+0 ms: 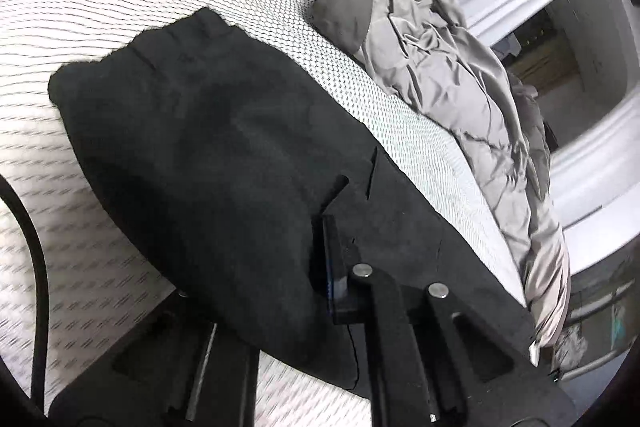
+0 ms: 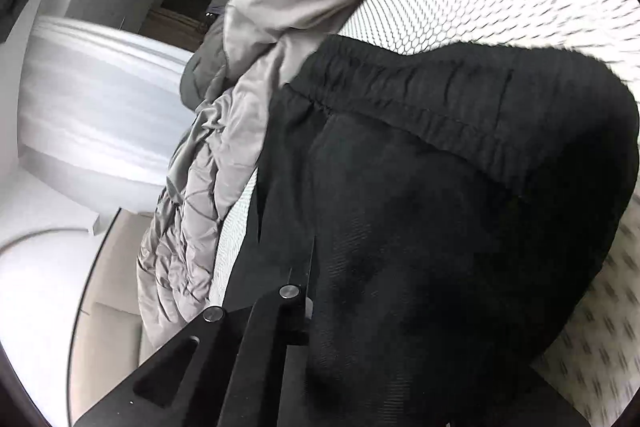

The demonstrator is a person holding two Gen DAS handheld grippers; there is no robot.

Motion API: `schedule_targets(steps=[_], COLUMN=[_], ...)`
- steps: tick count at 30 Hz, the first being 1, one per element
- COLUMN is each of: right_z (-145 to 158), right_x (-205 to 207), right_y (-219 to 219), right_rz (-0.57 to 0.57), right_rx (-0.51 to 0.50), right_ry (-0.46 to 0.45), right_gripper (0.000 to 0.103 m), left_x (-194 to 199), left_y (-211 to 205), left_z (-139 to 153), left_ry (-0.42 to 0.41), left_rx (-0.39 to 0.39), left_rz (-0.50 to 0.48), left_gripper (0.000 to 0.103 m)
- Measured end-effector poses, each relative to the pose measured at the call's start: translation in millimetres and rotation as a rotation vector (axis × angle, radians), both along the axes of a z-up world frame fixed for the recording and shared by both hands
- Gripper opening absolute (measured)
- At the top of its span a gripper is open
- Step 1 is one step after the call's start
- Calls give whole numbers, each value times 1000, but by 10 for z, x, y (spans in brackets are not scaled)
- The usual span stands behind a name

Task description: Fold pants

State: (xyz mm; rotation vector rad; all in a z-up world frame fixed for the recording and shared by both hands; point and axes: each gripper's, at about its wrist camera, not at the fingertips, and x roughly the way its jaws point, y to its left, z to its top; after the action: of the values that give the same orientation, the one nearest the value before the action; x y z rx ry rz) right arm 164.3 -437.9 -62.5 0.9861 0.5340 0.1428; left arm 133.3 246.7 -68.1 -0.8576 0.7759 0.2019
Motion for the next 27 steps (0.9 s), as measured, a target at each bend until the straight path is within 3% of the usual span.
schedule_targets(steps=[4, 6, 8, 12, 15, 17, 19, 20, 21, 23, 25, 27], right_z=[3, -82, -159, -137, -46, 37, 132, 178, 220, 294, 402, 506], right_x=[-564, -768, -841, -789, -789, -855, -979, -1065, -1141, -1296, -1465, -1529], right_y=[100, 114, 78, 53, 62, 49, 3, -31, -72, -153, -218, -227], right_rz=[24, 64, 81, 89, 91, 81, 43, 15, -13, -68, -153, -195], right_rx=[-53, -42, -27, -11, -57, -97, -149, -176, -200, -249, -341, -408], right_ry=[29, 46, 62, 92, 105, 90, 84, 86, 84, 76, 60, 37], right_gripper=[5, 6, 7, 15, 29, 53, 66, 74, 77, 87, 93, 99], left_x=[-629, -829, -964, -989, -1094, -1164, -1307, -1341, -1405, -1492, -1475, -1406], left_y=[99, 182, 255, 164, 0, -138, -275, -338, -406, -564, -727, -919], left_z=[19, -98, -119, -19, 164, 330, 515, 592, 680, 859, 1002, 1136], left_ry=[12, 48, 26, 58, 47, 14, -22, -36, -56, -99, -117, -153], left_rx=[20, -10, -57, 52, 156, 221, 299, 330, 366, 437, 493, 529], left_rz=[-15, -3, 0, -6, -18, -24, -16, -12, -14, -39, -86, -137], left_gripper=[8, 10, 11, 23, 36, 51, 70, 75, 82, 87, 102, 102])
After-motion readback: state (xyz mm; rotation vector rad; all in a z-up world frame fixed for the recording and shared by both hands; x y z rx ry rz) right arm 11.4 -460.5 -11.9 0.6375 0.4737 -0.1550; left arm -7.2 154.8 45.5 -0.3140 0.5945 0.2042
